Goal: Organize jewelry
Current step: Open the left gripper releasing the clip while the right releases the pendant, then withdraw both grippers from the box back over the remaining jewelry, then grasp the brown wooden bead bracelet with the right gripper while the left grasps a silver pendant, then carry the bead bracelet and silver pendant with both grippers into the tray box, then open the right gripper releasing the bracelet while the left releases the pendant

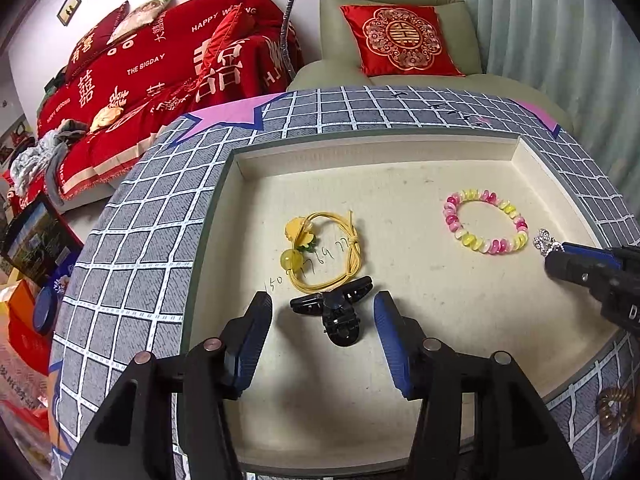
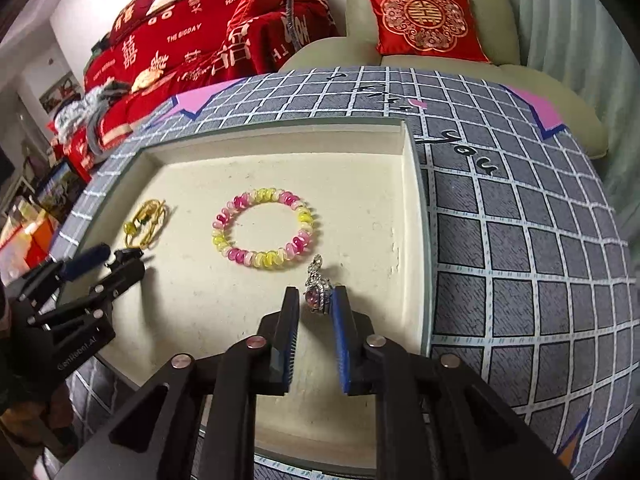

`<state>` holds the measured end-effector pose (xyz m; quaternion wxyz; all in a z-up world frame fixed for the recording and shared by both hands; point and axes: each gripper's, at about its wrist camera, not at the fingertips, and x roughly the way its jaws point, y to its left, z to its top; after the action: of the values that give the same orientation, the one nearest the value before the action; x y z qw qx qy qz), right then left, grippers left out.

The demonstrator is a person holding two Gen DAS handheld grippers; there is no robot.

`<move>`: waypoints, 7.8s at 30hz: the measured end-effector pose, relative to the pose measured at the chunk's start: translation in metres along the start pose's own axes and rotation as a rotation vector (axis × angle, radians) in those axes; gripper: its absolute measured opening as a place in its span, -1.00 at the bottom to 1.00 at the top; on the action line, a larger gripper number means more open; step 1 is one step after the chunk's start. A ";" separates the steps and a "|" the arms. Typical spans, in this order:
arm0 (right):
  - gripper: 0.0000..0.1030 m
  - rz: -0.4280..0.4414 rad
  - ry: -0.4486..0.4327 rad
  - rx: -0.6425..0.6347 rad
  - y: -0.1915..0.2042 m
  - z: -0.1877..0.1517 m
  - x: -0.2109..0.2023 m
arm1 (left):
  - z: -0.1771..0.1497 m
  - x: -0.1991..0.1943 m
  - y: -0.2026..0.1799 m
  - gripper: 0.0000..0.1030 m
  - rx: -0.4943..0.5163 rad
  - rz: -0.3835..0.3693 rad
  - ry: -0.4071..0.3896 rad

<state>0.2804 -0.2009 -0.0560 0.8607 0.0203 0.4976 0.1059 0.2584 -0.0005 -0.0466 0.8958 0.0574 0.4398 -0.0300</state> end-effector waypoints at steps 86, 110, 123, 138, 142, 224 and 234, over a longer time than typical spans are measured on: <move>0.73 -0.044 0.012 0.162 -0.027 -0.137 -0.091 | -0.119 -0.080 -0.012 1.00 0.009 -0.075 0.010; -0.21 -0.071 0.002 -0.002 -0.001 -0.123 -0.083 | -0.121 -0.086 -0.025 0.25 0.049 -0.130 0.014; -0.78 -0.035 -0.015 0.027 -0.001 -0.130 -0.094 | -0.119 -0.095 -0.016 -0.70 0.018 -0.197 -0.007; -0.78 0.007 -0.050 0.050 0.001 -0.129 -0.112 | -0.120 -0.109 0.003 -0.70 -0.022 -0.199 -0.023; -0.78 0.020 -0.071 0.048 0.004 -0.125 -0.122 | -0.114 -0.122 0.005 -0.70 -0.017 -0.203 -0.054; 0.29 0.140 -0.068 0.178 -0.012 0.036 -0.025 | 0.014 -0.032 -0.037 -0.69 0.063 -0.101 -0.023; 0.54 0.168 -0.088 0.216 -0.015 0.017 -0.055 | 0.004 -0.049 -0.028 -0.69 0.043 -0.115 -0.024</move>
<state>0.2710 -0.2258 -0.0032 0.8625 0.1591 0.4646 0.1223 0.2287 -0.0288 -0.0078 0.8963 0.0507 0.4310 -0.0916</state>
